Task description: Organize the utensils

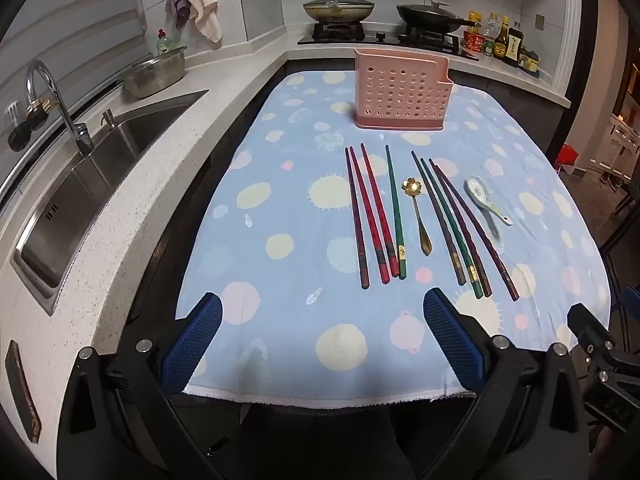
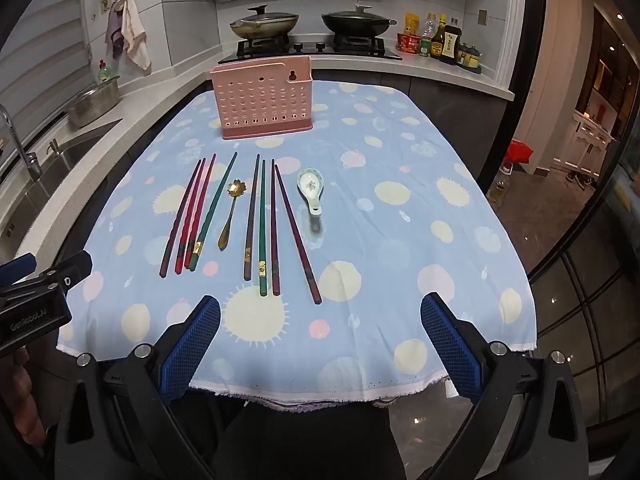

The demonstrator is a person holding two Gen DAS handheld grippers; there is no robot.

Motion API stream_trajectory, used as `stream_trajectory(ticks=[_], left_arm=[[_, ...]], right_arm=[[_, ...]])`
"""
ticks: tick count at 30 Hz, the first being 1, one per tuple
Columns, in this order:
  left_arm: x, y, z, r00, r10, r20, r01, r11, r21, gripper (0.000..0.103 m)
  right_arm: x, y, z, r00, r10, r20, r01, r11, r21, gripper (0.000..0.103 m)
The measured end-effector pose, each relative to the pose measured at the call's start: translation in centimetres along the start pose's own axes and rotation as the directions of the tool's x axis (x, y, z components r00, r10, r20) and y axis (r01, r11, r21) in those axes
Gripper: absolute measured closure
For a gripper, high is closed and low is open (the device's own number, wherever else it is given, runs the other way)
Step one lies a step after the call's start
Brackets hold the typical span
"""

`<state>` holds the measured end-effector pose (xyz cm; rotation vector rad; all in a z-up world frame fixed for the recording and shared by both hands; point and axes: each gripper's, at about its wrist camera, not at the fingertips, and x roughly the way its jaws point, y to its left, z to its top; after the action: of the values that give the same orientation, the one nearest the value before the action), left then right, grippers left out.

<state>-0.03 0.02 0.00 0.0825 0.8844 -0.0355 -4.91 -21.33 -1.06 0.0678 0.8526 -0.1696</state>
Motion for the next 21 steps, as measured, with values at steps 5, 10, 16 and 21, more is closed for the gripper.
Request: stream_trajectory(ticks=[5,10,16,21], left_arm=[[-0.28,-0.68,0.59,1.000,0.010,-0.005,-0.010,1.000,0.003,0.007],[-0.62,-0.74,0.18,1.000,0.009,0.006,-0.009,1.000,0.005,0.007],[-0.42,-0.66,0.04,1.000,0.007,0.007,-0.007,1.000,0.009,0.007],[-0.18,-0.40,-0.24,1.000,0.006,0.007,-0.006,1.000,0.015,0.007]], right_arm=[[-0.05,-0.01,0.00,1.000,-0.002,0.002,0.002,1.000,0.004,0.007],[-0.14,0.13,-0.05,1.000,-0.001,0.004,0.001,1.000,0.001,0.007],[-0.06,-0.02,-0.03,1.000,0.000,0.004,0.000,1.000,0.002,0.007],[0.11,-0.16,-0.07,1.000,0.001,0.003,-0.001,1.000,0.003,0.007]])
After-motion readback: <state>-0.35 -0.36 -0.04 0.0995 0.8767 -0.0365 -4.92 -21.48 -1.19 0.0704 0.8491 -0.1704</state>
